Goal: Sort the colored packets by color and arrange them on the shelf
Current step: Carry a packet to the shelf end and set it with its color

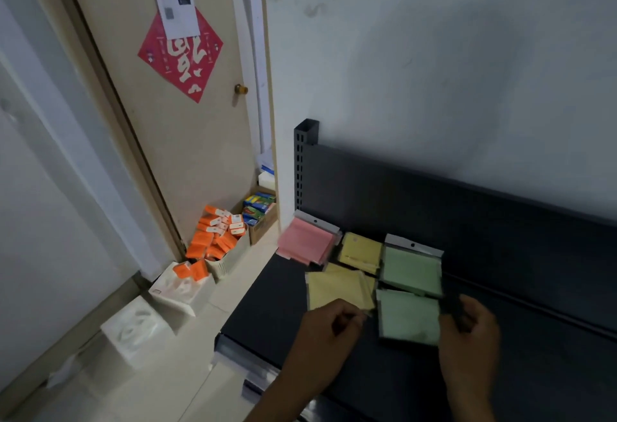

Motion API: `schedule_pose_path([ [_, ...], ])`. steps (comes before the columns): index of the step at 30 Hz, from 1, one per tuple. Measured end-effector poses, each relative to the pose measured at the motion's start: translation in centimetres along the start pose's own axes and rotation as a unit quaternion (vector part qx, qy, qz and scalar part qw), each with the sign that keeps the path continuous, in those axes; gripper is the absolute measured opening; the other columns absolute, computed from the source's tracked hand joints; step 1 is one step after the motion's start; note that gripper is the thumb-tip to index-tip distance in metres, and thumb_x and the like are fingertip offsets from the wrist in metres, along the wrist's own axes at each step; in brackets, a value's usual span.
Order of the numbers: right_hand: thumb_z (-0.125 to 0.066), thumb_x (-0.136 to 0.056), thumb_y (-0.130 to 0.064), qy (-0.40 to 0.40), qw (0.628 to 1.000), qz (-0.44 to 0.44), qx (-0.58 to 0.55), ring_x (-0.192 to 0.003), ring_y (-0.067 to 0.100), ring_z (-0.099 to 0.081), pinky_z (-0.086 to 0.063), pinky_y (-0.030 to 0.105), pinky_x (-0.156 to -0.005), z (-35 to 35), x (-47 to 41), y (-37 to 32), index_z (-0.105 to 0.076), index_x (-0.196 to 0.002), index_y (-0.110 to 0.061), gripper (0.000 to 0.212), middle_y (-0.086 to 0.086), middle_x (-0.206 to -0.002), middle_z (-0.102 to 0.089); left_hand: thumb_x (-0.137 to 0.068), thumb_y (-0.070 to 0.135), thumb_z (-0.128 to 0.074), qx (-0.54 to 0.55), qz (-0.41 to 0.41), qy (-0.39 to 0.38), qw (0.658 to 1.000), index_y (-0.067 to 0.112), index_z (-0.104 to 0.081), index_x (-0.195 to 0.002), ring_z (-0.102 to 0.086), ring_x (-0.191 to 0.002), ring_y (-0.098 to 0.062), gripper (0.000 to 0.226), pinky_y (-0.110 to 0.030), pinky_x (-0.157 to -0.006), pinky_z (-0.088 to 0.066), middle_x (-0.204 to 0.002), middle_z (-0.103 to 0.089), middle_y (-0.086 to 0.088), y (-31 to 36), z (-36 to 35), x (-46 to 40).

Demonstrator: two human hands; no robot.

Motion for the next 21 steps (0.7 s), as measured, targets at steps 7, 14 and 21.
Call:
schedule_pose_path([
  [7, -0.067, -0.089, -0.004, 0.089, 0.996, -0.01, 0.023, -0.109, 0.026, -0.06, -0.049, 0.048, -0.101, 5.8, 2.4, 1.8, -0.064, -0.116, -0.025, 0.035, 0.009, -0.12, -0.062, -0.1, 0.03, -0.06, 0.051, -0.059, -0.114, 0.99, 0.026, -0.072, -0.094, -0.055, -0.066, -0.004, 0.014, -0.017, -0.063, -0.041, -0.077, -0.064, -0.003, 3.2, -3.4, -0.2],
  [14, -0.066, -0.09, 0.001, 0.149, 0.988, -0.033, 0.038, -0.1, 0.029, -0.063, -0.043, 0.034, -0.091, 10.8, 5.4, 3.6, -0.068, -0.11, -0.017, 0.027, 0.011, -0.109, -0.067, -0.1, 0.036, -0.059, 0.1, -0.086, -0.229, 0.965, 0.031, -0.073, -0.095, -0.055, -0.066, -0.007, 0.015, -0.024, -0.065, -0.045, -0.071, -0.061, 0.006, 5.4, -7.2, 1.0],
  [21, -0.063, -0.09, 0.008, 0.163, 0.986, -0.022, 0.015, -0.096, 0.025, -0.065, -0.047, 0.016, -0.079, 14.4, 6.2, 3.2, -0.068, -0.107, -0.018, 0.031, 0.008, -0.104, -0.07, -0.1, 0.034, -0.059, 0.03, -0.138, -0.247, 0.959, 0.034, -0.068, -0.097, -0.059, -0.075, -0.005, 0.01, -0.017, -0.068, -0.045, -0.082, -0.063, 0.016, 6.4, -11.6, 0.8],
])
Point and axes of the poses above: each hand's wrist, its own x-axis away from the middle knuckle, its own z-axis out of the back of the hand, y = z × x, the point moved 1 cm from there along -x, towards the middle knuckle
